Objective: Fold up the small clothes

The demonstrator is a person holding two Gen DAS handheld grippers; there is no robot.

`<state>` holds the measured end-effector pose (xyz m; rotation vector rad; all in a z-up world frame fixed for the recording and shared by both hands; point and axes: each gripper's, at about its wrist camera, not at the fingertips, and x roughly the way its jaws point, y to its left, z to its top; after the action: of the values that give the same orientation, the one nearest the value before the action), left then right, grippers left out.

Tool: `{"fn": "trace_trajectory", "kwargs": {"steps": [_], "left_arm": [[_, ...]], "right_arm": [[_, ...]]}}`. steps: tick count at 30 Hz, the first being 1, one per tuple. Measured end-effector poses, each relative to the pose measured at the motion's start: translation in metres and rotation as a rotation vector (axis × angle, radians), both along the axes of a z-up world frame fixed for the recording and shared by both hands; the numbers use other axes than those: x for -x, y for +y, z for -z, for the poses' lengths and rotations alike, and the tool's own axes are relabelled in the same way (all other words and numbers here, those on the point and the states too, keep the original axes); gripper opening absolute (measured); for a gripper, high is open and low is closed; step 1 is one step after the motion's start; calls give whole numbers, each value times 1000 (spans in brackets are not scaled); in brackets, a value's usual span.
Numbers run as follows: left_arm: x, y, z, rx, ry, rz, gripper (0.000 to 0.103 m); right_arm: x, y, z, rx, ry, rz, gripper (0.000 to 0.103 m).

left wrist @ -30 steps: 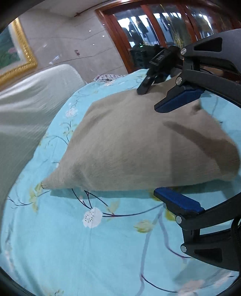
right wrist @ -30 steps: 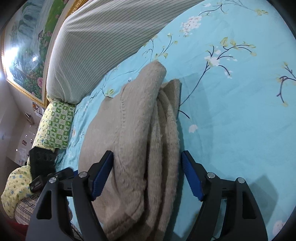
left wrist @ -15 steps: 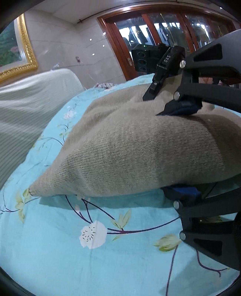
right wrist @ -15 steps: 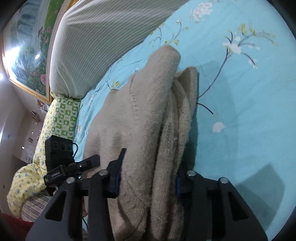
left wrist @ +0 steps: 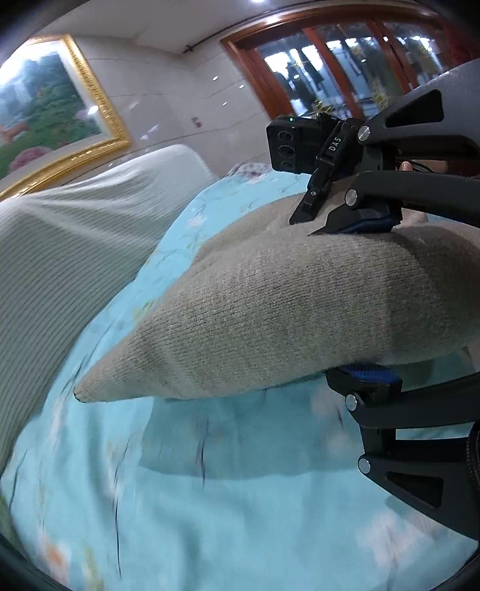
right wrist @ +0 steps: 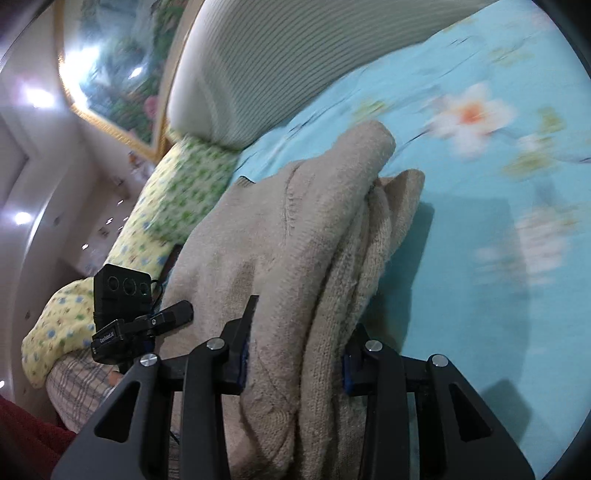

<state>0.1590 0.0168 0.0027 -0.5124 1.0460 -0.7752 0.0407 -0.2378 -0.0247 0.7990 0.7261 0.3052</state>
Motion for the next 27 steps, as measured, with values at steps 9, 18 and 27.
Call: {"fn": "trace_trajectory", "kwargs": {"steps": [9, 18, 27], "left_arm": [[2, 61, 29, 3, 53, -81, 56], [-5, 66, 50, 15, 125, -98, 74], [-52, 91, 41, -8, 123, -169, 84]], "right_arm": [[-34, 58, 16, 24, 25, -82, 37], [-31, 49, 29, 29, 110, -61, 57], [-41, 22, -5, 102, 85, 41, 68]]}}
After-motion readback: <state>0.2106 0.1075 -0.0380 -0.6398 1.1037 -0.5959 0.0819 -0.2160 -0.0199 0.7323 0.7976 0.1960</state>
